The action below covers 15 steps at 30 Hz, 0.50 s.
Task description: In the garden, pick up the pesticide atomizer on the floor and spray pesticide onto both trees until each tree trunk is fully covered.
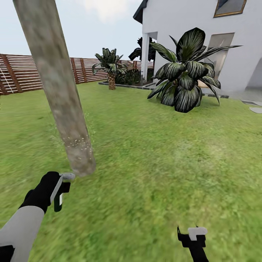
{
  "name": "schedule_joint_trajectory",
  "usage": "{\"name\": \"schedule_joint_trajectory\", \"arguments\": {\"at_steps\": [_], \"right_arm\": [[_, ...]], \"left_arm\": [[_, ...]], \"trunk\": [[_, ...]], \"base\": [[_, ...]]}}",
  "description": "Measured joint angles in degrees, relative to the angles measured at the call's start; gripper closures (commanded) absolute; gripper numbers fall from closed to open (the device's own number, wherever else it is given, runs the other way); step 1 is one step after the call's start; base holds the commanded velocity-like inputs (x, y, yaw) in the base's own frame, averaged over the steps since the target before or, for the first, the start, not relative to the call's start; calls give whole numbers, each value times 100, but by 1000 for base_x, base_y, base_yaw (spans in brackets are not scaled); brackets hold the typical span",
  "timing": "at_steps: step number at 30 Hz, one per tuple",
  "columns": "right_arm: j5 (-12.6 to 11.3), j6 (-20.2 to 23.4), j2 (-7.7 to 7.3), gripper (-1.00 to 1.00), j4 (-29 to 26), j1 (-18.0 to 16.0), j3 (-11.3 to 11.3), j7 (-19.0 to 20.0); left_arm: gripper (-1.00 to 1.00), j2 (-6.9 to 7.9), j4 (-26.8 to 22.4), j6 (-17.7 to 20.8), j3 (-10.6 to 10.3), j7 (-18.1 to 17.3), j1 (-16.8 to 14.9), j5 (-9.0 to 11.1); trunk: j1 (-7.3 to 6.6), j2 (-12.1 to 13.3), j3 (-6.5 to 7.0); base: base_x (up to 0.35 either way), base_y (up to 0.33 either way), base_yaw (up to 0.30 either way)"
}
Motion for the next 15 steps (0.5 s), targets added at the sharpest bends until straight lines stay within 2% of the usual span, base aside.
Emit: {"name": "schedule_joint_trajectory", "arguments": {"at_steps": [1, 3, 5, 6, 7, 8, 9, 10, 11, 12, 14, 15], "right_arm": [[0, 0, 0, -100, 3, 0, -3, 0], [0, -1, -5, -100, -1, 0, -5, 6], [2, 13, -8, -100, -20, 0, 0, 14], [13, 27, -8, -100, -31, 0, 12, 21], [143, 61, -14, -100, -47, -3, 172, 33], [249, 71, -15, -100, -54, -5, 295, 41], [481, 79, -16, -100, -73, -4, 556, 53], [717, 90, -17, -100, -136, -3, 800, 70], [977, 108, -23, -100, -249, -2, 985, 220], [1208, 163, -40, -100, -382, -1, 1081, 549], [1505, 481, -72, -100, -763, -2, 1216, 1591], [1552, 743, -95, -100, -964, -14, 1215, 2207]], "left_arm": [[100, 0, 8, -117, -19, -21, 89, 5], [100, 2, 20, -609, -72, -101, 333, -1], [100, 23, 29, -1068, -343, -458, 615, 5], [100, 50, 27, -1279, -622, -737, 762, -3], [100, 154, 30, -1657, -1136, -1182, 917, -93], [100, 215, 33, -1884, -1410, -1415, 966, -191], [100, 305, 83, -2269, -1802, -1868, 1008, -269], [100, 367, 176, -2623, -2087, -2350, 1029, -389], [100, 400, 285, -2979, -2305, -2901, 1038, -550], [100, 418, 361, -3303, -2456, -3409, 1033, -798], [100, 414, 428, -3810, -2605, -4371, 1019, -1504], [100, 397, 436, -3994, -2632, -4855, 1017, -1857]], "trunk": [[0, 0, 0], [0, 0, 0], [0, 0, -1], [0, 0, -1], [0, 0, -1], [0, 0, 0], [0, 0, 0], [0, 0, 0], [-1, 0, 0], [-2, 0, 0], [-3, 0, 1], [-3, 0, 1]], "base": [[-309, 115, 0], [-312, 107, 0], [-314, 103, 0], [-314, 102, 0], [-314, 101, 0], [-298, 86, 0], [-252, 47, 0], [-152, 24, 0], [-78, 12, 0], [-40, 6, 0], [-15, 2, 0], [-5, 1, 0]]}}
